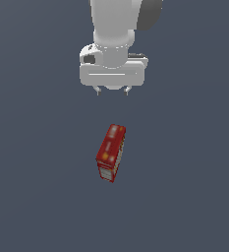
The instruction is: Pick up the object and move it to a goal position.
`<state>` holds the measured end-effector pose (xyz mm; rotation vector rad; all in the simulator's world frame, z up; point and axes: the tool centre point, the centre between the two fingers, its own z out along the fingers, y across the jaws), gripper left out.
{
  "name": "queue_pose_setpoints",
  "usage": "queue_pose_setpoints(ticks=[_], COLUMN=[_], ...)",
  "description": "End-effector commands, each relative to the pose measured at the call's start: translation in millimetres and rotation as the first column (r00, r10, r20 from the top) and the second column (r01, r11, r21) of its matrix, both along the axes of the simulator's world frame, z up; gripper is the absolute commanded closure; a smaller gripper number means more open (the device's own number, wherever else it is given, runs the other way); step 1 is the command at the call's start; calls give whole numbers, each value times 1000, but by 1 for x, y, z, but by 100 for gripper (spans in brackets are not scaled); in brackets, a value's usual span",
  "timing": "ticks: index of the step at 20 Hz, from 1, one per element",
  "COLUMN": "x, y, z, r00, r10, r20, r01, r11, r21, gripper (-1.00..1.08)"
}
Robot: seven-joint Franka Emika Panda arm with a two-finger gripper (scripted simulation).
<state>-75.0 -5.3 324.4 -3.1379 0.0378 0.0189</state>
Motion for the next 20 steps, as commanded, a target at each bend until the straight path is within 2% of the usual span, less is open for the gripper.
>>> queue_pose_setpoints(ticks=[1,9,15,20], x=[0,3,5,16], y=[0,21,21,19], z=[0,1,1,-3], r00=[1000,999,999,1000], r10=[0,44,40,15], r20=[0,18,18,17], r01=[0,-44,-39,-14], r11=[1000,999,999,1000], r21=[0,-25,-24,-21], gripper=[-92,-92,-92,-92])
